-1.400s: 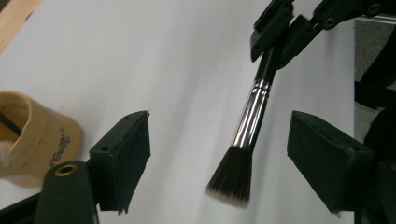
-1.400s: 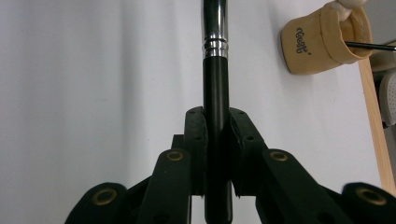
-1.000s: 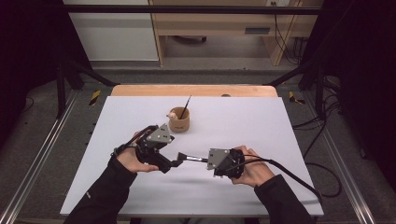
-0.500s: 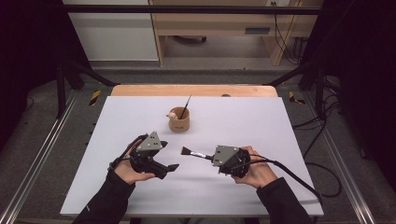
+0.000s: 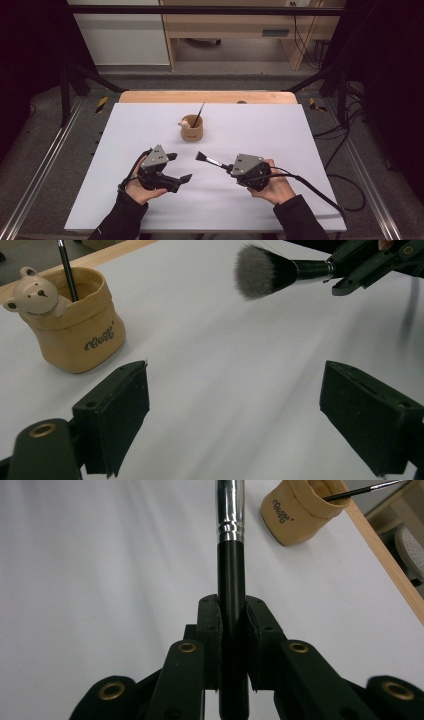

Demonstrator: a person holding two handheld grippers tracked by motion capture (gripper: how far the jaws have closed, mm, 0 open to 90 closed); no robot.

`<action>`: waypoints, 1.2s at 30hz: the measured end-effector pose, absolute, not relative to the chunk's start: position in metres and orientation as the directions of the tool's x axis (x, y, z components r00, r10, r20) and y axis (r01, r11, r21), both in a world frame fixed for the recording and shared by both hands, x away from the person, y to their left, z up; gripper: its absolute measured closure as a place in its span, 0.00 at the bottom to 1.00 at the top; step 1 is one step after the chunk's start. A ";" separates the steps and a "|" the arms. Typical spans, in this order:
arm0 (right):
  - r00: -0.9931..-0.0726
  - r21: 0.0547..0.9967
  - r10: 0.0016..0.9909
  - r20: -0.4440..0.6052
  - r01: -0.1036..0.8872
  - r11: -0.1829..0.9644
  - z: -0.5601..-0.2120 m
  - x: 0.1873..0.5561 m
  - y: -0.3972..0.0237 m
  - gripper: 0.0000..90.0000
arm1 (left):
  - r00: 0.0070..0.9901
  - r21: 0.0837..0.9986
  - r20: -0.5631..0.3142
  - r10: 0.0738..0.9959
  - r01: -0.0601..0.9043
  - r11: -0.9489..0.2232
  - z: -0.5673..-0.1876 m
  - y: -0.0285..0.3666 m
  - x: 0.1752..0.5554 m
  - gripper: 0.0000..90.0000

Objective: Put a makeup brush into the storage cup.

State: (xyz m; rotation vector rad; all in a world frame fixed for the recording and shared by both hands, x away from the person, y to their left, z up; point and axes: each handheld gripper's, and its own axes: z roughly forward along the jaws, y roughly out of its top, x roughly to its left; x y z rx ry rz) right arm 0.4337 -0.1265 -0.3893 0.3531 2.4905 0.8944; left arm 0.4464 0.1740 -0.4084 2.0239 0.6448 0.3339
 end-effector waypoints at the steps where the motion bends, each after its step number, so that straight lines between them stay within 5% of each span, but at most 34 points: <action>1: -0.853 0.657 0.399 -0.335 0.092 0.748 -0.390 0.433 -0.127 0.88 | 0.820 0.863 -0.028 0.571 0.308 -0.400 -0.409 0.174 0.446 0.13; 16: -0.818 0.776 0.527 -0.228 0.174 0.606 -0.402 0.433 -0.136 0.88 | 0.792 0.898 -0.106 0.601 0.336 -0.284 -0.415 0.166 0.437 0.15; 36: -0.819 0.839 0.557 -0.139 0.201 0.505 -0.415 0.426 -0.137 0.88 | 0.778 0.923 -0.166 0.605 0.339 -0.182 -0.414 0.156 0.432 0.17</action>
